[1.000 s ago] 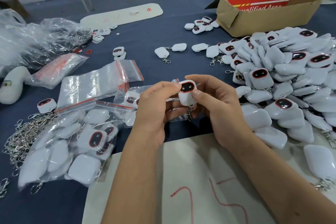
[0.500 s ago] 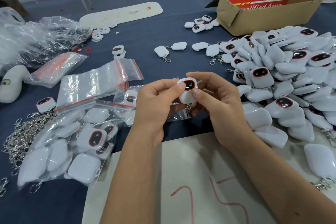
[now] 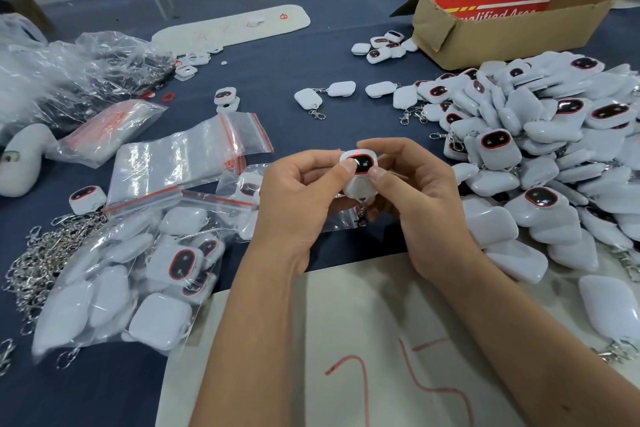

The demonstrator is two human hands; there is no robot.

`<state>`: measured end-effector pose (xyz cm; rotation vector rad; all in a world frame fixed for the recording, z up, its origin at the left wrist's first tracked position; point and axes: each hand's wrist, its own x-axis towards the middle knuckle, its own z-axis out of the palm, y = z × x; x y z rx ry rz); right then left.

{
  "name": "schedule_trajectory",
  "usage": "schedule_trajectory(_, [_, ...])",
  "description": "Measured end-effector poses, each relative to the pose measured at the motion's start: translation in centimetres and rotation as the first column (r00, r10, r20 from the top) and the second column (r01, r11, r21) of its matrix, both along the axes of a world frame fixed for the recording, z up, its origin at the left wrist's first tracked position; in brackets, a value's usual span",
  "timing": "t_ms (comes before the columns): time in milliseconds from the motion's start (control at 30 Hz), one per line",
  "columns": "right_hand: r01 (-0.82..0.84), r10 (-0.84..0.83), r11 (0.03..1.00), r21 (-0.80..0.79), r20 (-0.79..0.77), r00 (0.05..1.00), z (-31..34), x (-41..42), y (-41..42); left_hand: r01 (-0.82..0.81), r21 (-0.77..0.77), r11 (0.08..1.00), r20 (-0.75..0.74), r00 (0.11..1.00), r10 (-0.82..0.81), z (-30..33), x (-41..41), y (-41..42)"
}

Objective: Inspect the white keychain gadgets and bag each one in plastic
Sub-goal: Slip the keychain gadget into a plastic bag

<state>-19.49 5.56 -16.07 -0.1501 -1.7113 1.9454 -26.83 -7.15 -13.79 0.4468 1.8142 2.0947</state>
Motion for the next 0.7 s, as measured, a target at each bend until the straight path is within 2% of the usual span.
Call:
schedule_trajectory(233, [0.013,-0.013,1.000,-0.006,-0.007,1.000,-0.2,-0.1,0.0,0.051,0.036,0.998,0.060,0.997,-0.053,-0.2,0.1,-0.1])
schedule_trajectory(700, [0.010,-0.010,0.999,0.037,-0.020,1.000,-0.3,-0.3,0.0,-0.049,0.084,0.995,0.244,0.969,0.027,0.1,0.7,1.3])
